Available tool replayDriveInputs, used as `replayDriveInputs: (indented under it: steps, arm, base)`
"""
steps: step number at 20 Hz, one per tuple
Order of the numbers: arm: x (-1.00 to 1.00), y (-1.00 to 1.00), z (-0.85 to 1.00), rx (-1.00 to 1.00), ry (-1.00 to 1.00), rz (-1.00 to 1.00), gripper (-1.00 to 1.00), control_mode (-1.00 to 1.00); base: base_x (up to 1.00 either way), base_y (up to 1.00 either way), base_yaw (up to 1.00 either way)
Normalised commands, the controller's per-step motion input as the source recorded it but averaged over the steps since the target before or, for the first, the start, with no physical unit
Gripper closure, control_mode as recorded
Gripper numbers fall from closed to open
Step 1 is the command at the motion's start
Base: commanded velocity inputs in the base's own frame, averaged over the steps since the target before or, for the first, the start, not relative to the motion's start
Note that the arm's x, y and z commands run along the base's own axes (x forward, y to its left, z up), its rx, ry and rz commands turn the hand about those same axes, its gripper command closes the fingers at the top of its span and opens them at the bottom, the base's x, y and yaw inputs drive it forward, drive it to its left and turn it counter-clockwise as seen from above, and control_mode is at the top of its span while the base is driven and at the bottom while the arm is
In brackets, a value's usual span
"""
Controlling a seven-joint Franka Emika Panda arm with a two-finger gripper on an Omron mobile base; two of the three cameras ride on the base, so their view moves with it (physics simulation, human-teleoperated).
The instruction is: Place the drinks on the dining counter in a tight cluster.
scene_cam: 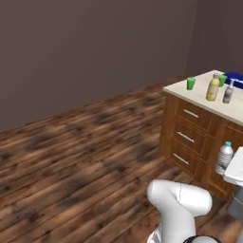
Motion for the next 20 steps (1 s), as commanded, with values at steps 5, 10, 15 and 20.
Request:
replayDriveInputs:
  steps: [5,10,15,20]
  arm:
    - [0.0,0.0,0.0,0.0,0.0,0.0,1.0,1.0]
    - [0.0,0.0,0.0,0.0,0.0,0.0,1.0,1.0]
    - [0.0,0.0,0.0,0.0,0.0,0.0,1.0,1.0]
    - [0.0,0.0,0.0,0.0,0.0,0.0,1.0,1.0]
  base:
    - [0.88,0.0,0.0]
    - [0.77,0.0,-0.16]
    - [0.59,0.01,-0.37]
    - [0.51,0.06,-0.47]
